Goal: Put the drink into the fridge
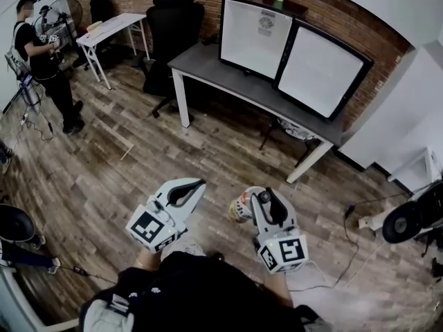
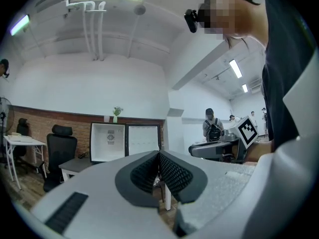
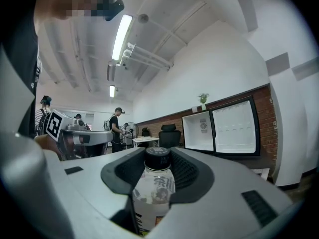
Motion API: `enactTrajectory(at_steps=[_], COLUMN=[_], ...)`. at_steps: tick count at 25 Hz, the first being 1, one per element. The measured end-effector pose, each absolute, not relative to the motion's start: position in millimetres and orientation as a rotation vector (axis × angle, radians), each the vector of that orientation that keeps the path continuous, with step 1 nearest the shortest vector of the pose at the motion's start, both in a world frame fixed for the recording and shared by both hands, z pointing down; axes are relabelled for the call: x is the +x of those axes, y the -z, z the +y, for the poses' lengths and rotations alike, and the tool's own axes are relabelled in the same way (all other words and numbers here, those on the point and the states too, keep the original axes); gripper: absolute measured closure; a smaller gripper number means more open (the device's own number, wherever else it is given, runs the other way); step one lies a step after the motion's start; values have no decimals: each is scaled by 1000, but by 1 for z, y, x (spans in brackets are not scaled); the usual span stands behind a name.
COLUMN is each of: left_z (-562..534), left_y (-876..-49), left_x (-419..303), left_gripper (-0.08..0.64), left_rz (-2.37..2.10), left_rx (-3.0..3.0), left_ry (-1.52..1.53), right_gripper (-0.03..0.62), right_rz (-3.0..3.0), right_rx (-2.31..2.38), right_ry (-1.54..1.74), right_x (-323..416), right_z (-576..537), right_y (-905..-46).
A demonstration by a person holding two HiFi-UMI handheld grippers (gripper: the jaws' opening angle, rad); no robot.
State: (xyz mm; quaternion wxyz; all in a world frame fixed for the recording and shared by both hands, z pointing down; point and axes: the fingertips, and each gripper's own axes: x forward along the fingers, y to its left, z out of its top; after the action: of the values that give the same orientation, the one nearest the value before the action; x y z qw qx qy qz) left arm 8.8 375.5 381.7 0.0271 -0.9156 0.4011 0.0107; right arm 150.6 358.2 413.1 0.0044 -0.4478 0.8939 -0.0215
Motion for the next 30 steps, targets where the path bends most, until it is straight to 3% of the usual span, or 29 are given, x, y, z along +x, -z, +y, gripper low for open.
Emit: enactTrajectory(at_steps=[9,30], left_z=[347,166], left_y=[-387,-390], left_x=[5,-22], left_gripper=[557,557], left_rz=[1249,1041], left_rx=[-2852,-2930], left_ry=[-62,-112], right_gripper=[440,440], right_rz=[2815,2738], right_rx=[-1406,-1637], right_ry=[74,40], right_x=[147,123], right_z=[336,182], right_y=[-414,-400])
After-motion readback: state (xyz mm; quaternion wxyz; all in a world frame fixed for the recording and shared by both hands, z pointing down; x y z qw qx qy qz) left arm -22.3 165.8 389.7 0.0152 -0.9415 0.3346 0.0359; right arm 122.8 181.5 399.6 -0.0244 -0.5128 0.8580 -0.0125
